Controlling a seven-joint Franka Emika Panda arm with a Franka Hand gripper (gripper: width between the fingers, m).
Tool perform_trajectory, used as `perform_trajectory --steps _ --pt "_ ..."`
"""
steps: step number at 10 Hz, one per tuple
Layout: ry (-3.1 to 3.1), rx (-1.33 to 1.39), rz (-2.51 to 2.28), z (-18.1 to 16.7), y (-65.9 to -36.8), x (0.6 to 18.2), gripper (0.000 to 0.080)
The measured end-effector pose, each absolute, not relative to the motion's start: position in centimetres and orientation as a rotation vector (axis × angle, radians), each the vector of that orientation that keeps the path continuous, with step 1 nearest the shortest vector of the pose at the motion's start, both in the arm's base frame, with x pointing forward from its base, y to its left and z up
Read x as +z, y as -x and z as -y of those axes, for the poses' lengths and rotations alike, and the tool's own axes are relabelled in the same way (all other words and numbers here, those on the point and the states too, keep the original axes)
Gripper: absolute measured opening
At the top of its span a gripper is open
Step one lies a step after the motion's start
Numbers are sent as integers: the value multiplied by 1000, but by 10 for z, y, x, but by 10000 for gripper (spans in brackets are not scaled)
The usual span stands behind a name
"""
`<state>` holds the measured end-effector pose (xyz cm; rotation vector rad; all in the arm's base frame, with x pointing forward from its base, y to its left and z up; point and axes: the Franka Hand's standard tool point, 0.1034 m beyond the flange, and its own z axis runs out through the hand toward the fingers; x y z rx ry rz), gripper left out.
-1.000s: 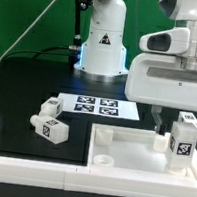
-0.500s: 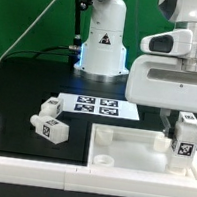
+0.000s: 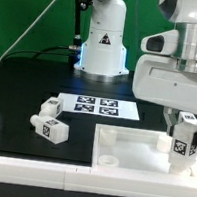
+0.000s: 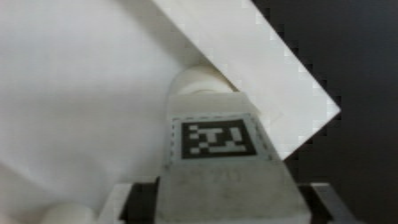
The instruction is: Assemble one leg
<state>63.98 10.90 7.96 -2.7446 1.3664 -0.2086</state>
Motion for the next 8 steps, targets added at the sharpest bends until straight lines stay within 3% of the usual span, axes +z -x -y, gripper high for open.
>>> perform_trajectory --steps 4,5,6,7,8 --pt "2368 -97 -1877 -107 -639 79 287" --pt "2374 -99 -1870 -107 -639 78 365" --pt "2374 -99 -1870 -107 -639 78 365" --pt "2451 -109 -1779 -108 -639 78 503" --pt "2618 -124 -1537 -110 -639 79 503"
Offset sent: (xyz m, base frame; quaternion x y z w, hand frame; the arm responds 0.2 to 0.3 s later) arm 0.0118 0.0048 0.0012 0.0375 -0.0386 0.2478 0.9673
